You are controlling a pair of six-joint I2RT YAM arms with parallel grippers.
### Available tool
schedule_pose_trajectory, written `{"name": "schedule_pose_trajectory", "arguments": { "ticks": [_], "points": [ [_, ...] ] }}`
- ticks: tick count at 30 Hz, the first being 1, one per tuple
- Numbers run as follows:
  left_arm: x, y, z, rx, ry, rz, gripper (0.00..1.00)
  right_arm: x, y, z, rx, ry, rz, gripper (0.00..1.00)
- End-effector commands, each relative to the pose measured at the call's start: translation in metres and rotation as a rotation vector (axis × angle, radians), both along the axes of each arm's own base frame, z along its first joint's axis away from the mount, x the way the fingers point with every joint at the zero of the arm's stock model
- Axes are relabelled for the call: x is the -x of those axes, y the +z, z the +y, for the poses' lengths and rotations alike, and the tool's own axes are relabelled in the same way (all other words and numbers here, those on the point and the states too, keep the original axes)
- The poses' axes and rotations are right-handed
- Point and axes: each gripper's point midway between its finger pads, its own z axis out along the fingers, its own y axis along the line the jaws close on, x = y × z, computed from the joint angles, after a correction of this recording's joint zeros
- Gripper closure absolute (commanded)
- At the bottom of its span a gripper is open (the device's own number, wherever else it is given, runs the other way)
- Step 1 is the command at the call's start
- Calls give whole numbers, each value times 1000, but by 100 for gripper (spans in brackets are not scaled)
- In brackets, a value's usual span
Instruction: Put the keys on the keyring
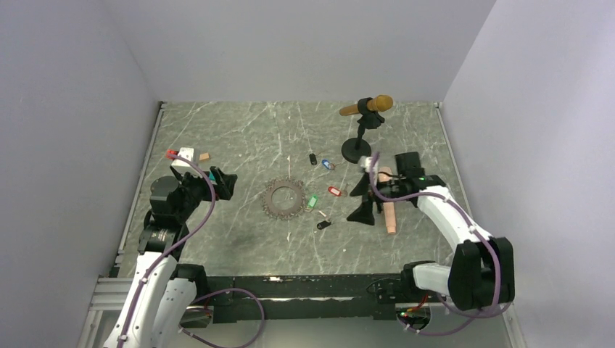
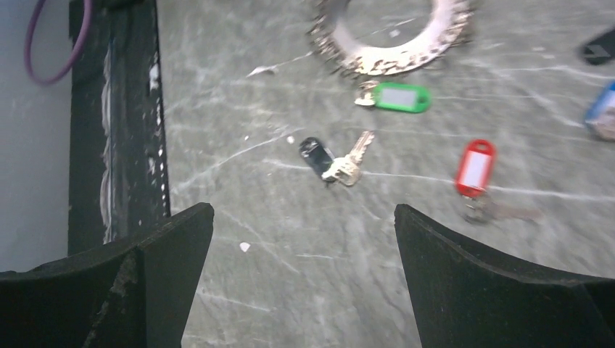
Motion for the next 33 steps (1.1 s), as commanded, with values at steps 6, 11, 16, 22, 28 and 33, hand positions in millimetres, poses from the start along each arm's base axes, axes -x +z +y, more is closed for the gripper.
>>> {"name": "schedule_pose_trajectory", "arguments": {
  "ticks": [6, 11, 16, 22, 28, 33],
  "points": [
    [-5, 21, 0, 4, -4, -59, 2, 7, -38, 39, 274, 134, 44, 0],
    [-7, 19, -1, 6, -13, -44, 2, 0, -55, 42, 421, 114, 75, 1],
    [-10, 18, 1, 11, -3, -40, 2, -2, -64, 43, 470, 81, 143, 21],
    [-11, 17, 0, 22, -13, -22, 1, -2, -78, 47, 527, 49, 199, 39],
    [-10, 18, -1, 32, -18, -33, 2, -5, -91, 50, 567, 13, 258, 47],
    [-9, 19, -2, 36, -26, -36, 2, -5, -99, 51, 584, -3, 285, 50]
  ]
}}
